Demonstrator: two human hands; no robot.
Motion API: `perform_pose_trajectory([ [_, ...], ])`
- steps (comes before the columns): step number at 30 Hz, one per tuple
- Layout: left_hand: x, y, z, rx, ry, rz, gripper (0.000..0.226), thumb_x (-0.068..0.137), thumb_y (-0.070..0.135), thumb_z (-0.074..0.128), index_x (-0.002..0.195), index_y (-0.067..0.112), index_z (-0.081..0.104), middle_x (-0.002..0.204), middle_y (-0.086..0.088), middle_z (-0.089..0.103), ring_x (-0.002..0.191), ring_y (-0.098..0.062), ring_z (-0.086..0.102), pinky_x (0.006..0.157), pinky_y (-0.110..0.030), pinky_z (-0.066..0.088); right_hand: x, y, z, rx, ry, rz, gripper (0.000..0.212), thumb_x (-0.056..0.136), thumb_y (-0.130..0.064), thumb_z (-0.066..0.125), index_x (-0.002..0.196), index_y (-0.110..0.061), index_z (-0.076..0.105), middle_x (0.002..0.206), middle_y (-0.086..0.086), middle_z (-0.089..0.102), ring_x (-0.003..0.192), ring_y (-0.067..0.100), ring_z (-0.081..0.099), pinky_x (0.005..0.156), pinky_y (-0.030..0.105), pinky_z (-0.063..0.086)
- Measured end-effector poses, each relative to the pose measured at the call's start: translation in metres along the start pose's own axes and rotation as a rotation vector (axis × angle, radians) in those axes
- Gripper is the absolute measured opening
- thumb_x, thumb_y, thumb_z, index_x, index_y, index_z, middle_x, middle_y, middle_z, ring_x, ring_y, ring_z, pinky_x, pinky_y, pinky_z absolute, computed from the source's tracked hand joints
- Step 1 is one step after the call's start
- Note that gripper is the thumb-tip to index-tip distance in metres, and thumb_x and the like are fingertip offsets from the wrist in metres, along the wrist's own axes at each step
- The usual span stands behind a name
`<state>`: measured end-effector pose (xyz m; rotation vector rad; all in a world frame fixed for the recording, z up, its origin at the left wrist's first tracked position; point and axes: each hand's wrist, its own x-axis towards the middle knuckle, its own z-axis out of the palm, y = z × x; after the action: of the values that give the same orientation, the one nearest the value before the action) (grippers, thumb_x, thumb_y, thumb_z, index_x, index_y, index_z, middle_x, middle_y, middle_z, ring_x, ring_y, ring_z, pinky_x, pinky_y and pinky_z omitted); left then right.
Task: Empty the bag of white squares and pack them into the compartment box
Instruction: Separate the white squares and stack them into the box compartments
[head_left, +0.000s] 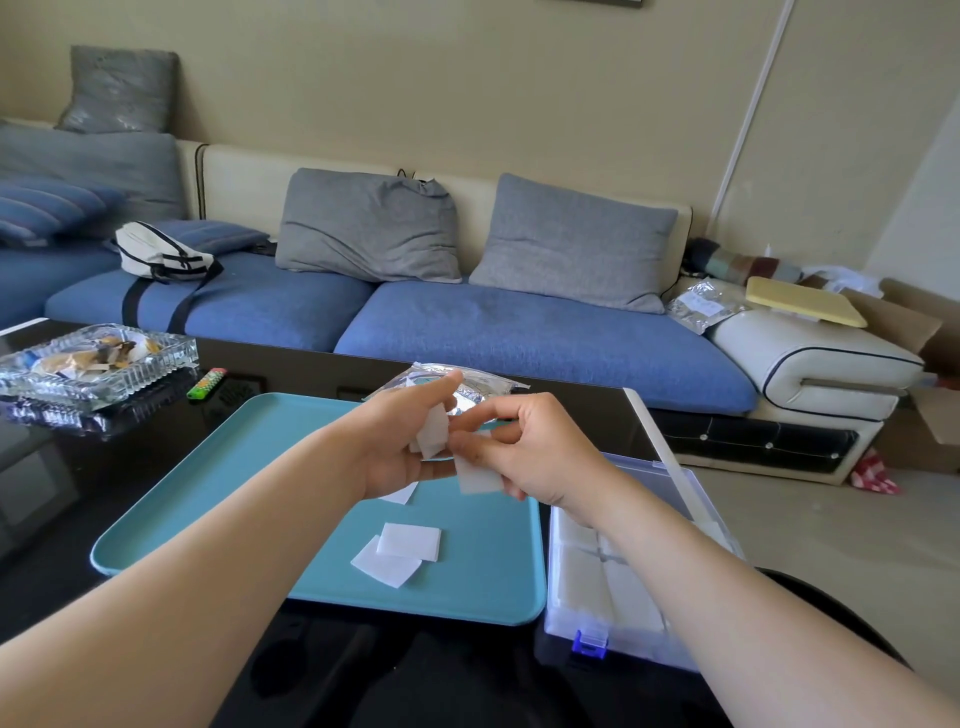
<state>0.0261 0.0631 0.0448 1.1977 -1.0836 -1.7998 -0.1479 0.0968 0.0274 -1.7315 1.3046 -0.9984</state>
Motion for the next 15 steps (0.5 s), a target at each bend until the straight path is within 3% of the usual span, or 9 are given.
perform_pose_trajectory([
  [2, 0.001, 0.000, -0.002, -0.002, -0.007, -0.007, 0.015, 0.103, 0.024, 0.062, 0.108, 0.010, 0.064, 0.099, -0.014, 0.067, 0.090, -0.029, 0.065, 0.088, -0.045, 0.063, 0.003, 0.001, -0.002, 0.122, 0.074, -0.008, 0.014, 0.097, -0.028, 0.077, 0.106, -0.018, 0.076, 0.066, 0.011, 0.064, 0.046, 0.016, 0.045, 0.047, 0.024, 0.039],
  [4, -0.003, 0.002, -0.001, -0.039, -0.013, -0.016, 0.010, 0.100, 0.009, 0.057, 0.108, 0.004, 0.062, 0.092, -0.016, 0.061, 0.075, -0.025, 0.060, 0.063, -0.032, 0.061, 0.007, 0.002, -0.004, 0.263, 0.141, -0.009, 0.015, 0.101, -0.022, 0.071, 0.111, -0.011, 0.073, 0.073, 0.008, 0.066, 0.049, 0.012, 0.047, 0.047, 0.022, 0.040],
  [6, -0.006, 0.002, 0.000, 0.001, -0.031, -0.012, 0.009, 0.100, 0.008, 0.055, 0.103, 0.002, 0.061, 0.083, -0.013, 0.059, 0.067, -0.022, 0.056, 0.058, -0.029, 0.058, 0.008, 0.003, -0.007, 0.327, 0.178, -0.005, 0.015, 0.104, -0.018, 0.067, 0.113, -0.006, 0.070, 0.078, 0.008, 0.069, 0.055, 0.013, 0.051, 0.048, 0.022, 0.041],
  [12, -0.015, 0.004, 0.004, 0.125, -0.235, 0.019, 0.051, 0.094, 0.062, 0.063, 0.117, 0.018, 0.074, 0.101, -0.015, 0.073, 0.084, -0.025, 0.068, 0.072, -0.029, 0.059, 0.005, 0.001, -0.010, 0.273, 0.145, -0.034, 0.011, 0.098, -0.022, 0.075, 0.104, -0.013, 0.078, 0.080, 0.005, 0.074, 0.067, 0.015, 0.062, 0.063, 0.023, 0.052],
  [15, -0.016, 0.003, 0.004, 0.163, -0.286, 0.017, 0.056, 0.091, 0.069, 0.058, 0.121, 0.024, 0.075, 0.101, -0.014, 0.073, 0.086, -0.024, 0.068, 0.069, -0.026, 0.060, 0.005, 0.000, -0.008, 0.268, 0.126, -0.051, 0.013, 0.095, -0.019, 0.078, 0.105, -0.012, 0.080, 0.089, 0.005, 0.080, 0.076, 0.014, 0.071, 0.071, 0.025, 0.057],
])
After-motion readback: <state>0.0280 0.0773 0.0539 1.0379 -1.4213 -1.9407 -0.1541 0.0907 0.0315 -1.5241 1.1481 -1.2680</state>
